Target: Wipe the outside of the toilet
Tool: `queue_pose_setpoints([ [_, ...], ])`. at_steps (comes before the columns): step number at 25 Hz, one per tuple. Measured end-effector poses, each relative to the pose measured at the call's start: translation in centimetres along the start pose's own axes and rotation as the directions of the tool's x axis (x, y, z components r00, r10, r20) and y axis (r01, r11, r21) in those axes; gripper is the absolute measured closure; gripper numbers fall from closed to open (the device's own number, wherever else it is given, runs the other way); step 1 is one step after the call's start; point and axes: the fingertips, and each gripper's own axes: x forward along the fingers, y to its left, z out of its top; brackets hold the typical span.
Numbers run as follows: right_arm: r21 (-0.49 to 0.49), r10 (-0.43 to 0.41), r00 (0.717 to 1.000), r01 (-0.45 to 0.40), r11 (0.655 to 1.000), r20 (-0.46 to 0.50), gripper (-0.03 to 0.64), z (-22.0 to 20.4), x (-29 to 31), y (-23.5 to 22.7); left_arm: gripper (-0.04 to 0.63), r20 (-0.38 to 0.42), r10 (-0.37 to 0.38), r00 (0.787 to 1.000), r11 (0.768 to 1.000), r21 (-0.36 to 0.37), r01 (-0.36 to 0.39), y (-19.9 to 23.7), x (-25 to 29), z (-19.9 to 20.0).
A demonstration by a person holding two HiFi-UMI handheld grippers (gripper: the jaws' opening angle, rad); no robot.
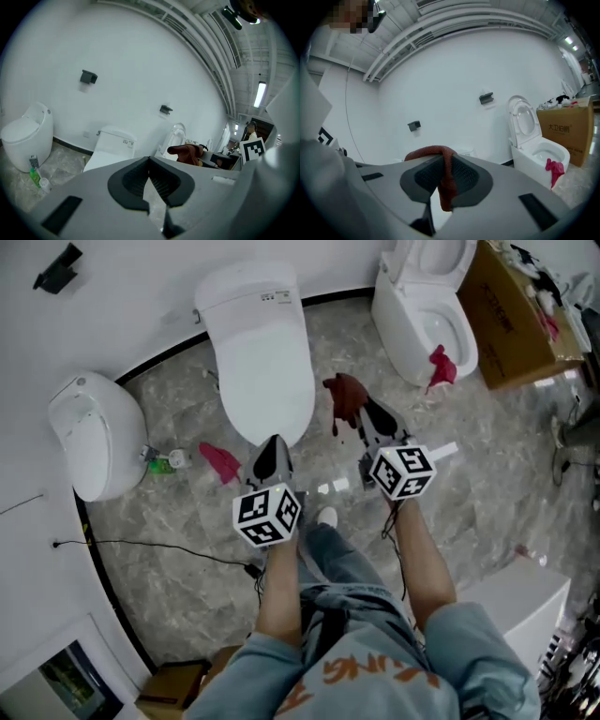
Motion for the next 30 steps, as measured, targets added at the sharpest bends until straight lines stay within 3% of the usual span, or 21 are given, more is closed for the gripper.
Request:
queue_pose_setpoints([
  [4,-0.016,0.053,0.992,-0.052,0.999,0.115,0.568,6.3,-0.6,2.8,0.601,0.098,0.008,0.995,1.0,0.015,-0.009,-1.6,-2.0,5.5],
  [8,-0.034,0.087,0.981,-0.082,0.996,0.175,0.568,9.9,-1.1,6.2,0.601,0.157,0.032,0.987,0.999,0.013,-0.035,-1.5,-4.1,9.1],
  [12,-0.147,0.149,0.967,-0.12,0.982,0.205,0.568,13.7,-1.5,10.1,0.601,0.224,0.012,0.974,0.997,0.068,-0.028,-1.9,-5.4,13.8],
  [17,-0.302,0.227,0.95,-0.156,0.94,0.215,0.568,17.9,-2.4,14.2,0.601,0.333,0.001,0.943,0.988,0.143,-0.051,-3.1,-7.6,19.2],
  [25,-0.362,0.355,0.902,-0.254,0.897,0.248,0.569,20.5,-3.2,18.6,0.601,0.455,0.007,0.891,0.965,0.229,-0.124,-3.2,-10.8,24.3],
  [30,-0.363,0.333,0.908,-0.228,0.903,0.256,0.569,21.3,-3.4,18.1,0.601,0.472,-0.005,0.882,0.959,0.252,-0.129,-4.0,-10.6,25.2],
])
